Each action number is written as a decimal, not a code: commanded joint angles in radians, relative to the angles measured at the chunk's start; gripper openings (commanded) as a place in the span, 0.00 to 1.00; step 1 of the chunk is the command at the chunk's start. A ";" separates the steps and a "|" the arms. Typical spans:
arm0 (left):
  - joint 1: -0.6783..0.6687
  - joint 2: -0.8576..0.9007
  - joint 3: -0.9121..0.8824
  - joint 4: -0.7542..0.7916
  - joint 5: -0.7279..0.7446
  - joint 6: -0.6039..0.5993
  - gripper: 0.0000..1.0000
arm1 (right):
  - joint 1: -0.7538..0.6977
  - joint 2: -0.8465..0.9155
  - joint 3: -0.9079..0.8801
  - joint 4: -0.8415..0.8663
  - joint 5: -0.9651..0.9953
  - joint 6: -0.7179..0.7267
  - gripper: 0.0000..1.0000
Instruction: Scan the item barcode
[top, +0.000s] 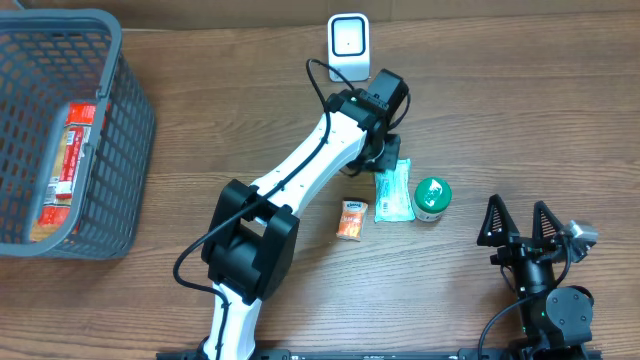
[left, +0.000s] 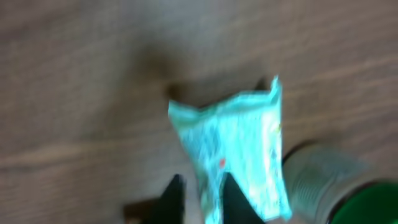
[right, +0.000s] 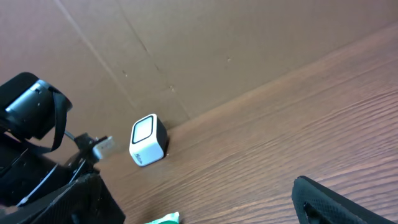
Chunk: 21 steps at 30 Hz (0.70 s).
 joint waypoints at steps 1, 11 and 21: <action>-0.015 0.030 -0.033 0.068 -0.049 -0.036 0.08 | -0.004 -0.010 -0.011 0.003 0.002 -0.006 1.00; -0.030 0.108 -0.047 0.126 -0.031 -0.037 0.04 | -0.004 -0.010 -0.011 0.003 0.002 -0.006 1.00; -0.027 0.089 -0.046 -0.017 0.153 0.126 0.04 | -0.004 -0.010 -0.011 0.003 0.002 -0.006 1.00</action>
